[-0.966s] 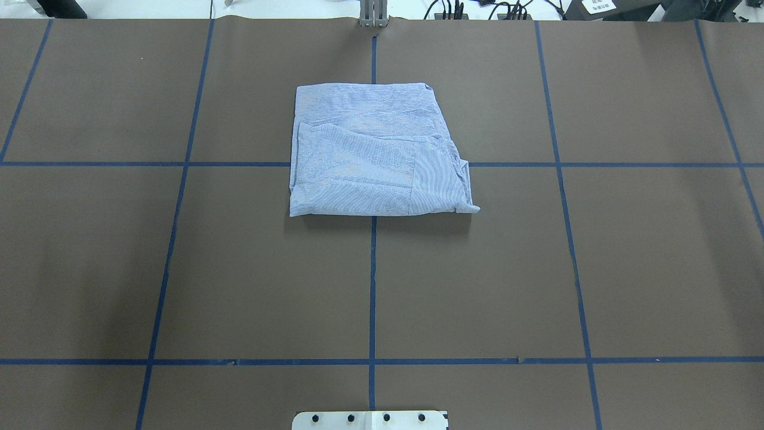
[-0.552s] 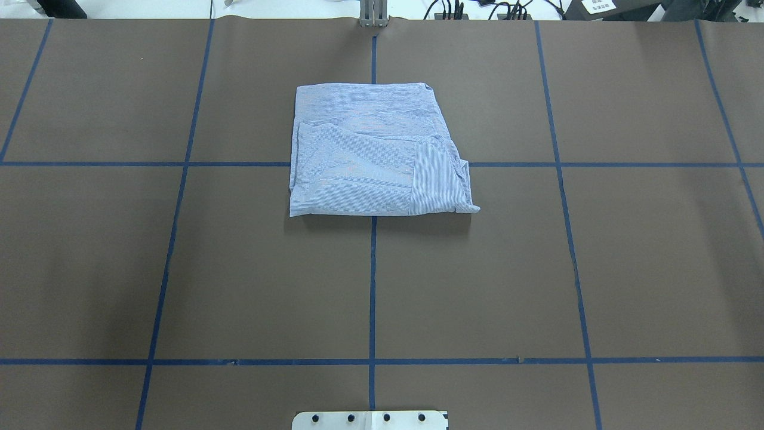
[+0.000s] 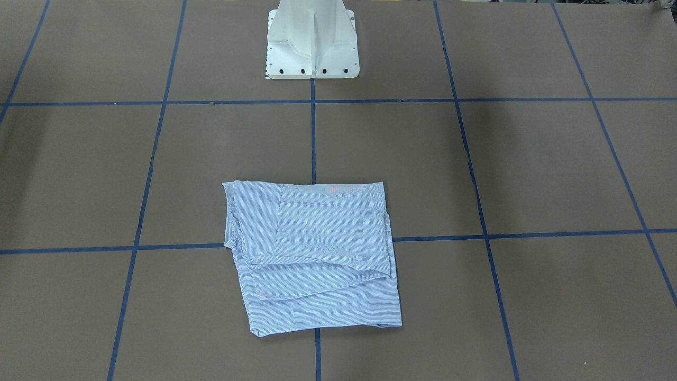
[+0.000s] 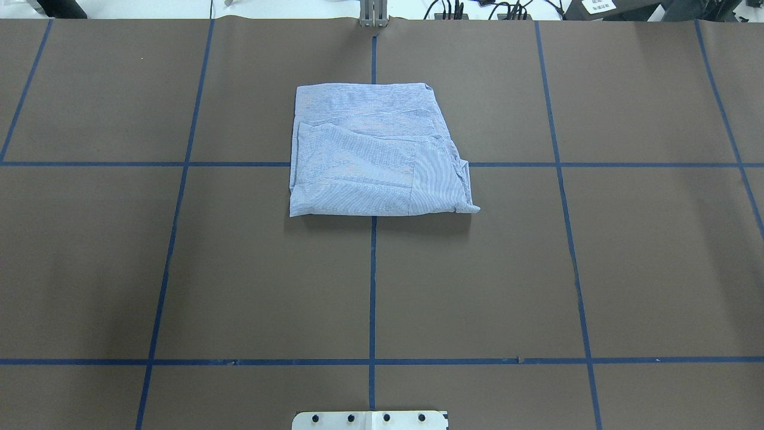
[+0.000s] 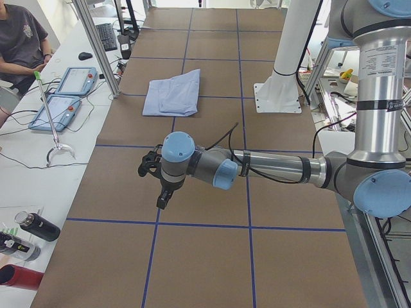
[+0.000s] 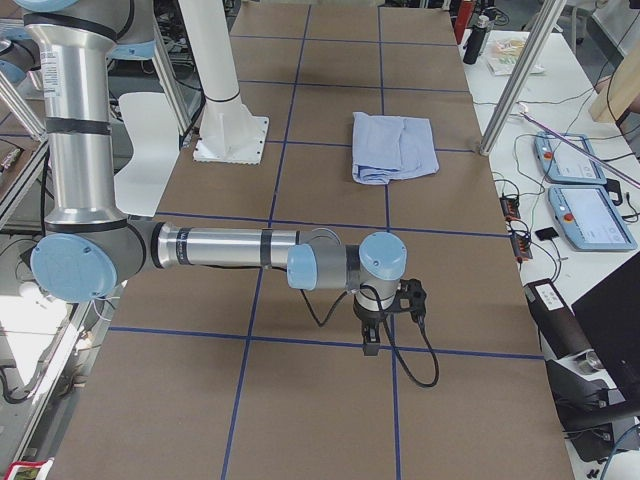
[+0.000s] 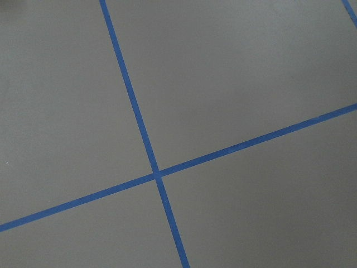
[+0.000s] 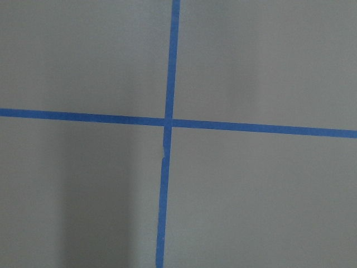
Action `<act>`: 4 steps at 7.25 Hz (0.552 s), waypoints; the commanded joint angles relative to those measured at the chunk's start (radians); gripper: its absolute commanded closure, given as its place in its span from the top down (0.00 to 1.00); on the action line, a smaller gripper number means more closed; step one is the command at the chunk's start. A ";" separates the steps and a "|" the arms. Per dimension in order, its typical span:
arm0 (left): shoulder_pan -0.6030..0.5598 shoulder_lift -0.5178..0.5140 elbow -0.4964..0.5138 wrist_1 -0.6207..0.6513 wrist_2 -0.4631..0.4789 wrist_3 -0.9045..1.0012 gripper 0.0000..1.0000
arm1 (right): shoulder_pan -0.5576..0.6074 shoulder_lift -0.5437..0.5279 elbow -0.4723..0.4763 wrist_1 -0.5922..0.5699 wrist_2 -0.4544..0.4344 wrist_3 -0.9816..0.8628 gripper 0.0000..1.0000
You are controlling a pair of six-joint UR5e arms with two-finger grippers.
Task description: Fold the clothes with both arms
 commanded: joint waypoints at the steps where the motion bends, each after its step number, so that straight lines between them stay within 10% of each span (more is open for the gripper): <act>1: 0.001 -0.011 -0.002 -0.002 -0.002 0.001 1.00 | 0.000 -0.001 -0.002 -0.002 0.027 0.001 1.00; 4: 0.000 0.003 -0.025 -0.002 -0.002 0.001 1.00 | 0.000 0.002 -0.010 0.000 0.052 -0.002 1.00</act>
